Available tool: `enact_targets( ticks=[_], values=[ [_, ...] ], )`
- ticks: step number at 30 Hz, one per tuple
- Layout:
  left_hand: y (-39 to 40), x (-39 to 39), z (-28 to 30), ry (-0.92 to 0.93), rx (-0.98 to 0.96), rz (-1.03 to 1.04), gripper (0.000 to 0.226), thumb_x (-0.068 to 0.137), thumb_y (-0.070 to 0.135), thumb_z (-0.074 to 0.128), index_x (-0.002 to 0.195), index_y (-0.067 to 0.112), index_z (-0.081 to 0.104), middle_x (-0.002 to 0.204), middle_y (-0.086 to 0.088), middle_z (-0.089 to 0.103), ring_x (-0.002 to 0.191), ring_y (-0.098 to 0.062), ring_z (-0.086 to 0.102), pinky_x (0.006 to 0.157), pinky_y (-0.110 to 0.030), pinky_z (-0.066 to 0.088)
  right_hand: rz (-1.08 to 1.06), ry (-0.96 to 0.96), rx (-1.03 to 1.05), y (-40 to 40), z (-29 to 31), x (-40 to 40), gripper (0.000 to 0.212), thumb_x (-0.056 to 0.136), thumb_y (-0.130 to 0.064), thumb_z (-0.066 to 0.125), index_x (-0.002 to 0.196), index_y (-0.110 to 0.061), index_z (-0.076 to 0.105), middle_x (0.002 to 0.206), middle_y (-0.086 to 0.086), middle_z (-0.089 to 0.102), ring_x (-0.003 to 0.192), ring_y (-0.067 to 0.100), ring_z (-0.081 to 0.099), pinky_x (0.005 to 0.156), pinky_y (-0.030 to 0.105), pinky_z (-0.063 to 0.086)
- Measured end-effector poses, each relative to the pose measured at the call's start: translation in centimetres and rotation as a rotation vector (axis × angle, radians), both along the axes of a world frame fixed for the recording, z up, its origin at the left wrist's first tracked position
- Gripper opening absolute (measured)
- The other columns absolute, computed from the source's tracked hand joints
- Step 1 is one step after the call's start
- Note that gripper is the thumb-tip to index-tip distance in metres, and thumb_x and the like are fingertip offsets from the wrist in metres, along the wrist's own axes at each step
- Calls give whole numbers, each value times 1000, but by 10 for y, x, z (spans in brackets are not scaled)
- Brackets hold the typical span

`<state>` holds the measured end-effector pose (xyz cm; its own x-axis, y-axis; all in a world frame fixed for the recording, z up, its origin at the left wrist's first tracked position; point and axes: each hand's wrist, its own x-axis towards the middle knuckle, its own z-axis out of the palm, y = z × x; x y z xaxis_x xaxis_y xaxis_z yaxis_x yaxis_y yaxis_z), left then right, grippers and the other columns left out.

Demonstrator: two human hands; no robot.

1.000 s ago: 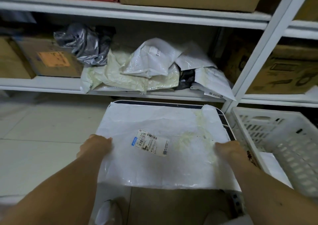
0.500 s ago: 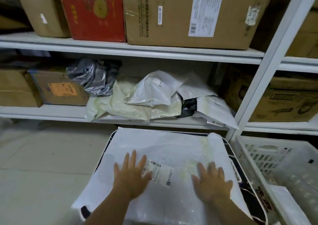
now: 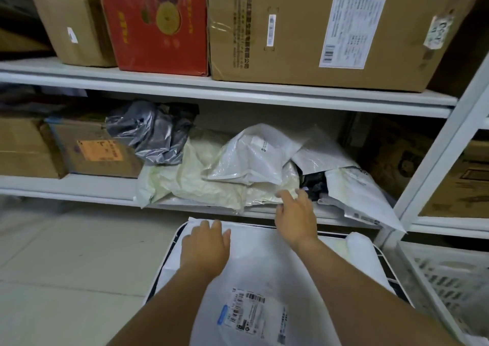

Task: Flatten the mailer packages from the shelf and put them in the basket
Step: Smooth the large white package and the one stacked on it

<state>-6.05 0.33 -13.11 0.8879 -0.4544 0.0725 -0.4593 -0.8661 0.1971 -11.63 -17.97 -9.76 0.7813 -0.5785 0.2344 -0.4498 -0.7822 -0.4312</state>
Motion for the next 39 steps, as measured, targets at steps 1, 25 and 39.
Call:
enact_targets(
  ticks=[1, 25, 39],
  values=[
    [-1, 9, 4, -7, -3, 5, 43, 102, 43, 23, 128, 18, 46, 125, -5, 52, 113, -23, 52, 91, -35, 43, 20, 22, -25, -2, 7, 12, 36, 96, -17, 45, 129, -29, 53, 150, 11, 25, 128, 30, 34, 98, 38, 41],
    [-1, -8, 25, 105, -124, -6, 31, 102, 26, 32, 128, 10, 40, 129, -7, 46, 112, -24, 52, 92, -34, 43, 208, -59, 26, 30, 80, 16, 44, 93, -3, 50, 136, -3, 39, 144, 5, 29, 121, 27, 44, 95, 27, 36],
    [4, -134, 79, 805, -762, 152, 49, 104, 39, 21, 146, 16, 31, 146, -7, 40, 127, -30, 47, 101, -37, 37, 168, -182, 129, 106, 79, -160, 34, 91, 0, 48, 125, -6, 43, 135, 1, 35, 104, 19, 47, 84, 27, 40]
  ],
)
